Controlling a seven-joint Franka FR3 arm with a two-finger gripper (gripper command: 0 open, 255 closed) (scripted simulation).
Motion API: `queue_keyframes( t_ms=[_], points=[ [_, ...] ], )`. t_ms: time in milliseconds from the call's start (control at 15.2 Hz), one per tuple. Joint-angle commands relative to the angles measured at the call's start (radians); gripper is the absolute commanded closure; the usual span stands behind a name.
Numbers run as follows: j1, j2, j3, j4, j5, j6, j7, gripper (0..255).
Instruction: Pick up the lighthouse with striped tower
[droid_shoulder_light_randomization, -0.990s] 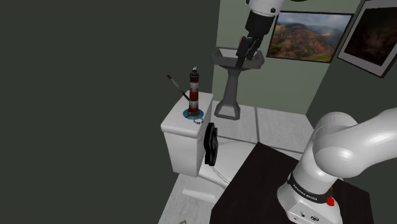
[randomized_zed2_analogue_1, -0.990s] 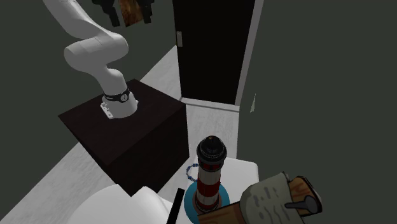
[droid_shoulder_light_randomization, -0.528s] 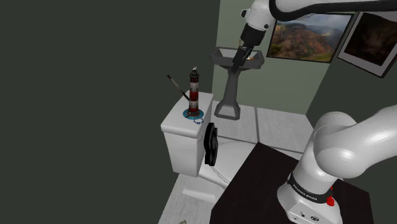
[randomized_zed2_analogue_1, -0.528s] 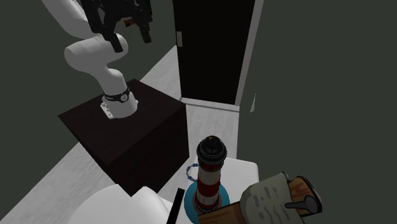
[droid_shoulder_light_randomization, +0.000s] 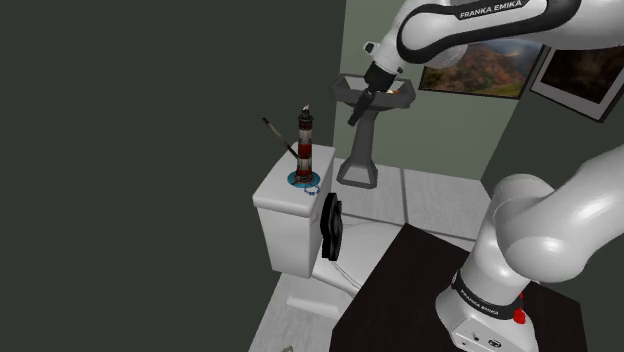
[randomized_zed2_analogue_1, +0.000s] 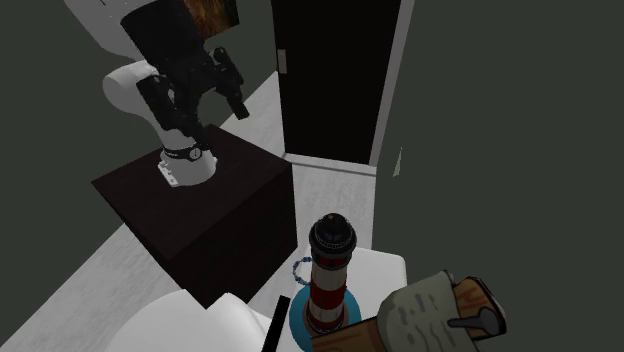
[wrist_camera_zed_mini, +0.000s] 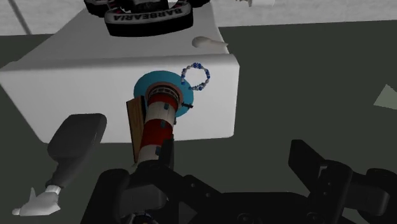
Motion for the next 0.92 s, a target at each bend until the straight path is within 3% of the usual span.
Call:
queue_keyframes(
  t_ms=[0, 264, 462, 660, 726, 858],
  points=[
    [0.054, 0.070, -0.082, 0.018, 0.047, 0.075, -0.108, 0],
    [0.204, 0.212, -0.260, 0.083, 0.202, 0.173, -0.346, 0],
    [0.352, 0.339, -0.423, 0.162, 0.389, 0.200, -0.569, 0],
    [0.504, 0.524, -0.604, 0.273, 0.676, 0.148, -0.844, 0],
    [0.526, 0.612, -0.648, 0.319, 0.799, 0.099, -0.945, 0],
    [0.481, 0.792, -0.658, 0.415, 1.016, -0.023, -1.110, 0]
  ],
)
